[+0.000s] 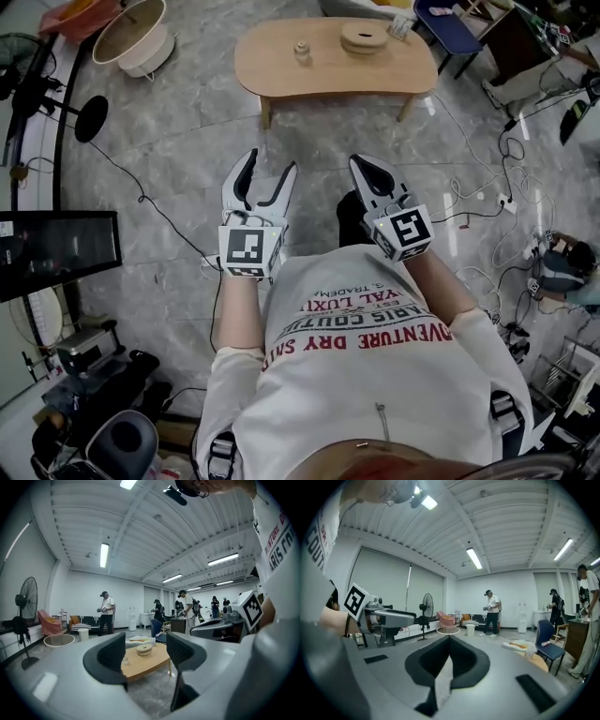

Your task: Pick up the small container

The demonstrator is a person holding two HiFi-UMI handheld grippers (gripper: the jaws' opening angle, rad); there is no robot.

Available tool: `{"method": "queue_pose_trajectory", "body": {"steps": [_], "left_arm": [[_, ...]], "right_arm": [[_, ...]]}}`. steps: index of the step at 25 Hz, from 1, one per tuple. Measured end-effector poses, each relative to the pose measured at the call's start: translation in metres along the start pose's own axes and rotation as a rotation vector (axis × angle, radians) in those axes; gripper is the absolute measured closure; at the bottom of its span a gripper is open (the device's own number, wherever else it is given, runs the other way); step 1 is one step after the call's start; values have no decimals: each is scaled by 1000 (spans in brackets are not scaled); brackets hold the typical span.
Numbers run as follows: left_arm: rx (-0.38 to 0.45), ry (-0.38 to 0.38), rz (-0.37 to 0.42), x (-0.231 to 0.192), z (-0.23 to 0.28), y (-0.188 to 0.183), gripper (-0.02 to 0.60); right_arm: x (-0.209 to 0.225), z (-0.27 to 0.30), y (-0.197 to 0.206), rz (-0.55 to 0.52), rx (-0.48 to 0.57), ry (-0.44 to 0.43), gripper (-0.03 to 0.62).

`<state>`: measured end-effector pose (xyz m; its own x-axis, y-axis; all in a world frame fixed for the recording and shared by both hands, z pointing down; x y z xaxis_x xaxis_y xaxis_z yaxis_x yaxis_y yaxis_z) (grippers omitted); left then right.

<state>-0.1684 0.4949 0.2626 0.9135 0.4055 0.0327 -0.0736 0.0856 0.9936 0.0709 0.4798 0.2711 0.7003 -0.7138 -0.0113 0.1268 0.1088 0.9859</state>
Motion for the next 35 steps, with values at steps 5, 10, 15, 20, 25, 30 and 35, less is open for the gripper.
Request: {"method": "queue_pose_trajectory", "body": {"steps": [5, 10, 15, 20, 25, 30, 35], "left_arm": [[-32, -63, -49, -7, 63, 0, 316], [-86, -126, -53, -5, 157, -7, 288], [-121, -165, -66, -3, 247, -11, 268], [-157, -200, -80, -6, 315, -5, 267], [-242, -197, -108, -21, 367, 22, 267], [-275, -174, -101, -53, 421, 59, 254], [-289, -134, -140, -96, 484, 101, 209]], "right_arm": [[70, 39, 3, 21, -6, -53, 597], [168, 79, 4, 47, -28, -110, 597], [260, 120, 3, 59, -57, -159, 597], [327, 156, 6, 59, -81, -202, 599], [366, 195, 20, 95, -119, -226, 597], [393, 247, 34, 94, -159, -224, 597], [416, 307, 43, 122, -189, -188, 597]]}}
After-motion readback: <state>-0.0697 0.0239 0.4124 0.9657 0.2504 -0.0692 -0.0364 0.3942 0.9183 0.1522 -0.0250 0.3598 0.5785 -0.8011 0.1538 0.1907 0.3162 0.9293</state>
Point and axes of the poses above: the fingertips, and each gripper's own axes: z forward along the fingers, x to its right, y out of its underside, the point moved 10 cm from there along -z, backward along the fingers, and after that the axes turned 4 degrees about -y, right-handed, at the moved point
